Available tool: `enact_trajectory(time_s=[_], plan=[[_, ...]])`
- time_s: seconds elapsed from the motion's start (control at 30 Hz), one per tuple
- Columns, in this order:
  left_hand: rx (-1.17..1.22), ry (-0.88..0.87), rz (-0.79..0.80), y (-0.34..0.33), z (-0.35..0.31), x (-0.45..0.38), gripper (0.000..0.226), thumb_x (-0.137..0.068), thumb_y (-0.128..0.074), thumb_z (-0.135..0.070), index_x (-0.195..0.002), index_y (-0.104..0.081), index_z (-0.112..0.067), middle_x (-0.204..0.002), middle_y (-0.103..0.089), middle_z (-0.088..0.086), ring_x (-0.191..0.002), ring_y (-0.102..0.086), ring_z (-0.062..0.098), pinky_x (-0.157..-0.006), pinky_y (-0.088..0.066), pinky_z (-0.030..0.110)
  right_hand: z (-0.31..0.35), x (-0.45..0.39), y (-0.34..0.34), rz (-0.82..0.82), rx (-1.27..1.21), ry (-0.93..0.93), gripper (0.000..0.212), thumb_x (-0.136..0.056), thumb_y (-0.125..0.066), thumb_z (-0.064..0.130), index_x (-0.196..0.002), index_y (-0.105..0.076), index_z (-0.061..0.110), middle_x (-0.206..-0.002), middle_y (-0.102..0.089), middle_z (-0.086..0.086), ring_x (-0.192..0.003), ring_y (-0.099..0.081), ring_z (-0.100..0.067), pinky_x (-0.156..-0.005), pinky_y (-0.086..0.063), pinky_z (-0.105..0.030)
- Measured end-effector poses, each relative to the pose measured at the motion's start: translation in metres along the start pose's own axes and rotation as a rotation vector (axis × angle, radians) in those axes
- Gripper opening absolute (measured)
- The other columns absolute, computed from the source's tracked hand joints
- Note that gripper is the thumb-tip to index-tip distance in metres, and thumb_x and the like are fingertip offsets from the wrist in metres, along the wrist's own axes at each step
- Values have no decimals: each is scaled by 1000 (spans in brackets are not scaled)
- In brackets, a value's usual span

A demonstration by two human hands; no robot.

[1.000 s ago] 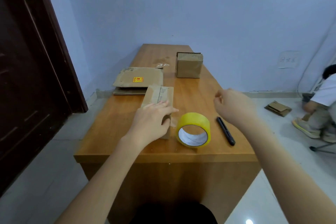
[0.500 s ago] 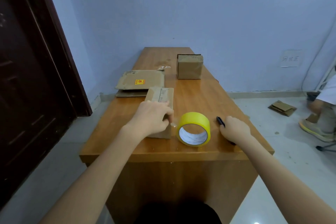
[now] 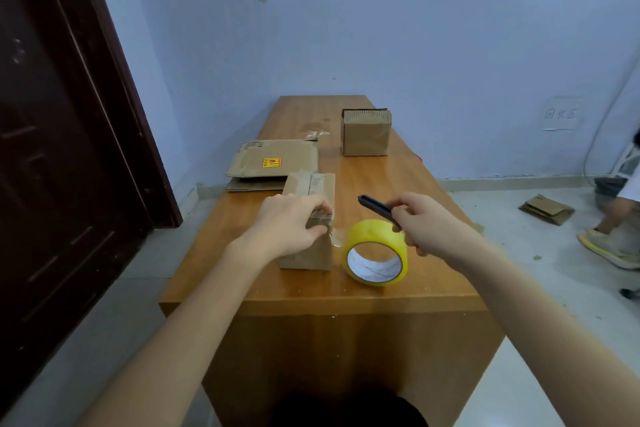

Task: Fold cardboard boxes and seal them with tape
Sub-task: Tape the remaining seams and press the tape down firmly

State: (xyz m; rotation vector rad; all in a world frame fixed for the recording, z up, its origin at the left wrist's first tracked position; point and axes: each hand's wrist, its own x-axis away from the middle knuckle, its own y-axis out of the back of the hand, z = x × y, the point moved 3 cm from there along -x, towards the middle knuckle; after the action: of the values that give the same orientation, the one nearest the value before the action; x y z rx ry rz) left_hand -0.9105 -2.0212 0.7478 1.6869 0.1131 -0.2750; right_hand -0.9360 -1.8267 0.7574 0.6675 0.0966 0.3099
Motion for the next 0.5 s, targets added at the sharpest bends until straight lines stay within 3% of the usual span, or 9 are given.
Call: enact_trajectory(time_s=[0.13, 0.3, 0.5], plan=[[10, -6, -25, 0, -2, 2, 27, -94, -51, -38, -120, -56, -34, -116, -64, -11, -106, -59, 14, -80, -44, 28, 3, 5, -7, -101, 255, 107, 21, -99, -41, 20, -106, -60, 14, -70, -52, 2, -54, -44, -13, -47, -32, -24], [23, 15, -7, 0, 2, 0, 27, -92, -54, -37, -118, -57, -37, -117, -64, -11, -107, -58, 15, -84, -45, 29, 1, 5, -13, -185, 347, 78, 17, -97, -46, 32, -97, -61, 23, -68, -54, 3, -57, -46, -14, -47, -30, -24], [42, 31, -13, 1, 2, 1, 26, -91, -54, -37, -117, -58, -38, -118, -64, -11, -107, -58, 15, -84, -43, 28, 6, -2, -25, -204, 443, 67, 19, -99, -43, 33, -103, -59, 23, -70, -49, 8, -63, -48, -17, -47, -28, -24]])
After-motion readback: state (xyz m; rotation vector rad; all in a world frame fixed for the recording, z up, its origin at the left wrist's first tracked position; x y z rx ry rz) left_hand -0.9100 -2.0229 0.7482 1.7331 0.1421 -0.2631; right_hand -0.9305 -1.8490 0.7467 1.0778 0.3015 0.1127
